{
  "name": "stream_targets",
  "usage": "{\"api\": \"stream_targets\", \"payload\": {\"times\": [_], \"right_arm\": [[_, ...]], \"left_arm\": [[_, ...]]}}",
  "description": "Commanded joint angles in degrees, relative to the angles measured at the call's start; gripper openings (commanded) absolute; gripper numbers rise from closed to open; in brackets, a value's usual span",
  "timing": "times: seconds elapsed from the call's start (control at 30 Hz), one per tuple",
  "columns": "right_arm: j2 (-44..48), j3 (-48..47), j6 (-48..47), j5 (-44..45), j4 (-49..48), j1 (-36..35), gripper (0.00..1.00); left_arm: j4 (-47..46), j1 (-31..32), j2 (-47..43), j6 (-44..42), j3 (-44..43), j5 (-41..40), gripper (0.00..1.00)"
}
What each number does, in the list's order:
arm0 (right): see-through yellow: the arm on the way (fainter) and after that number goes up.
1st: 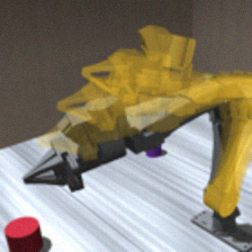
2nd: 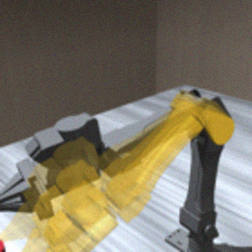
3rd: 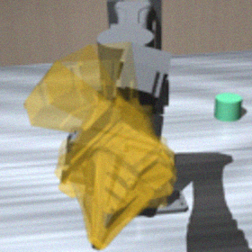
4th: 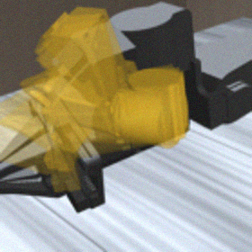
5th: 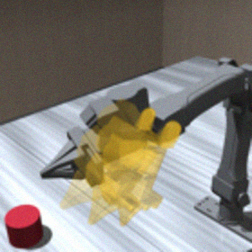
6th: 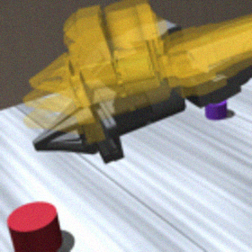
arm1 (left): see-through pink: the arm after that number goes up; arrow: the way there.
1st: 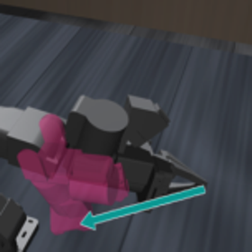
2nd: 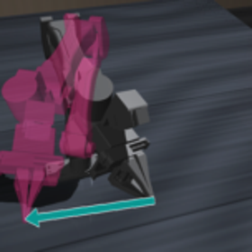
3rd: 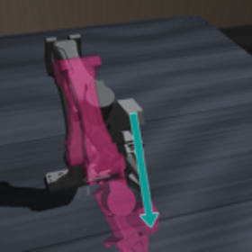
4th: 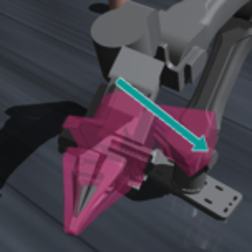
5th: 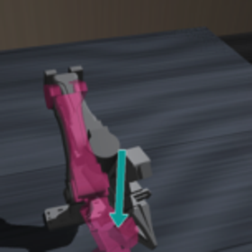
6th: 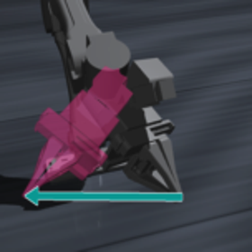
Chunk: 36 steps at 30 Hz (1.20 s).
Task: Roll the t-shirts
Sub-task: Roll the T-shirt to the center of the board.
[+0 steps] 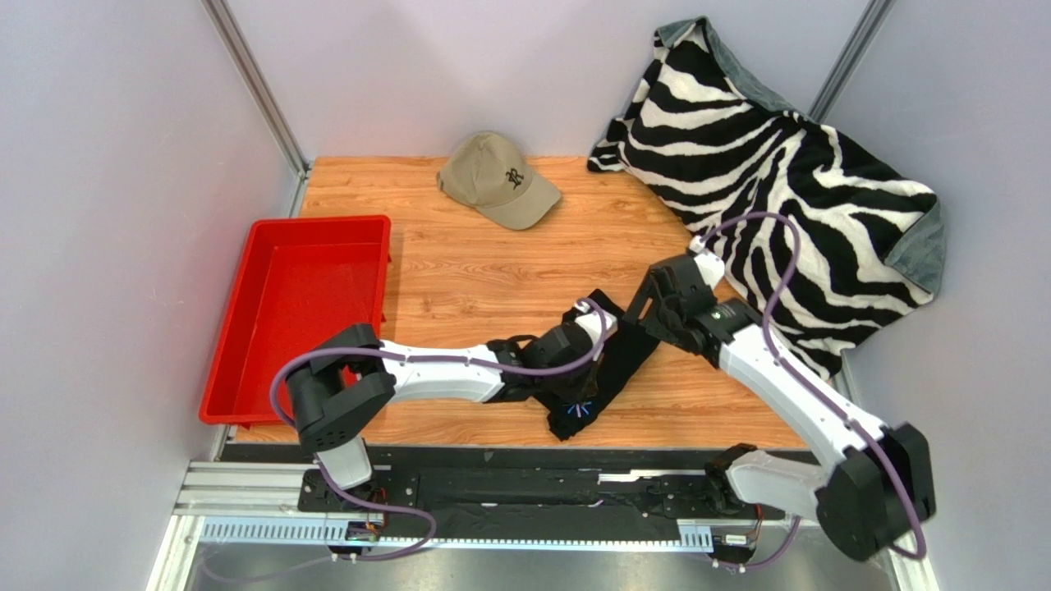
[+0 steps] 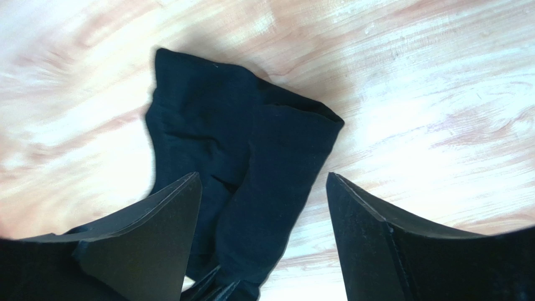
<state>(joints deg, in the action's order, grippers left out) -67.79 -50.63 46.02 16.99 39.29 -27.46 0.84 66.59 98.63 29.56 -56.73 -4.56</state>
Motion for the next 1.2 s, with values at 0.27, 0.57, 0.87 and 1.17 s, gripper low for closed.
{"api": "stream_targets", "payload": {"times": [0.27,0.57,0.87,1.17], "right_arm": [[14.2,16.3,7.1,3.5,-15.3,-5.3,0.8],[10.7,20.8,14.4,7.4,-16.9,-12.5,0.78],[1.3,16.4,13.6,8.2,-14.7,-12.6,0.7],[-8.2,5.4,11.3,10.2,-3.3,-12.4,0.0]], "left_arm": [[-14.2,-12.0,0.9,15.7,9.4,34.6,0.0],[-17.4,-15.7,2.7,21.6,11.7,42.8,0.0],[-16.1,-16.2,3.8,19.5,12.0,43.8,0.0],[-9.7,-16.2,-0.7,13.7,10.6,40.4,0.25]]}}
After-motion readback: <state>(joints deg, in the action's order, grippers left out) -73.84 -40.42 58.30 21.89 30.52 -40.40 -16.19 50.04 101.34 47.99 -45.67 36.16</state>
